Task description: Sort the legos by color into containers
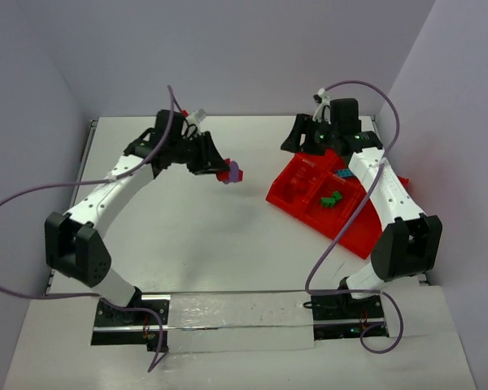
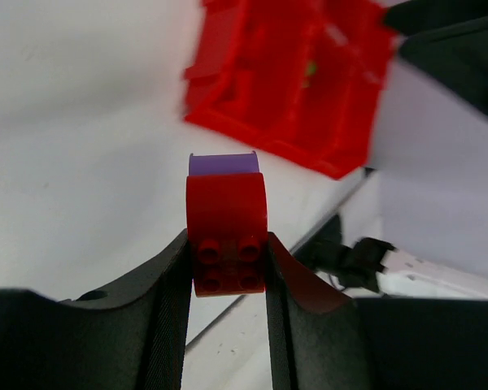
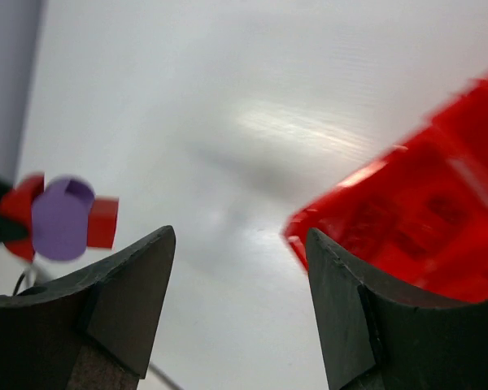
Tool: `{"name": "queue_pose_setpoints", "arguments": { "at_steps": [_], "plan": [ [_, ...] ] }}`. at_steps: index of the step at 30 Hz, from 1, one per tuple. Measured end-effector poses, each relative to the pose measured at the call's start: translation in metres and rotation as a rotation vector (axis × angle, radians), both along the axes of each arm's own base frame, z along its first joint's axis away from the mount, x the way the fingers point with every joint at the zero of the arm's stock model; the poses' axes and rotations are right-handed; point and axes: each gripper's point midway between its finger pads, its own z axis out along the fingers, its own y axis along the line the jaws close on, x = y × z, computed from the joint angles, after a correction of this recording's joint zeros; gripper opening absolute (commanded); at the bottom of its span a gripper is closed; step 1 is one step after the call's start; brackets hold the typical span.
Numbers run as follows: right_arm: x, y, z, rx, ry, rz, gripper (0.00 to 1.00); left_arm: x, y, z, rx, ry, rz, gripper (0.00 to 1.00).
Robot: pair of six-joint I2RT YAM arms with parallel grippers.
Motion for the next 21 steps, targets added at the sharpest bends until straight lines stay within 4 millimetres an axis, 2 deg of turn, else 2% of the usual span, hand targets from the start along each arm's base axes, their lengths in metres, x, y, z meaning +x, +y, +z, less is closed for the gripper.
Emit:
{"name": "queue_pose_setpoints", "arguments": {
  "at_steps": [3, 6, 11, 17, 21],
  "plan": [
    [-0.015, 0.033, 0.014, 0.09, -0.025, 0.159, 0.72, -0.005, -0.002, 0.04, -0.149, -0.091, -0.096, 0.0],
    [-0.023, 0.052, 0.03, 0.177, -0.069, 0.266, 0.71, -0.016, -0.013, 0.062, -0.249, -0.145, -0.212, 0.0],
    [-0.039, 0.073, 0.048, 0.312, -0.11, 0.409, 0.7, -0.032, -0.022, 0.078, -0.36, -0.166, -0.335, 0.0],
    [-0.063, 0.091, 0.057, 0.432, -0.12, 0.571, 0.71, -0.042, -0.024, 0.092, -0.438, -0.19, -0.417, 0.0],
    [-0.077, 0.096, 0.059, 0.514, -0.115, 0.654, 0.71, -0.042, -0.022, 0.098, -0.463, -0.215, -0.441, 0.0]
  ]
}}
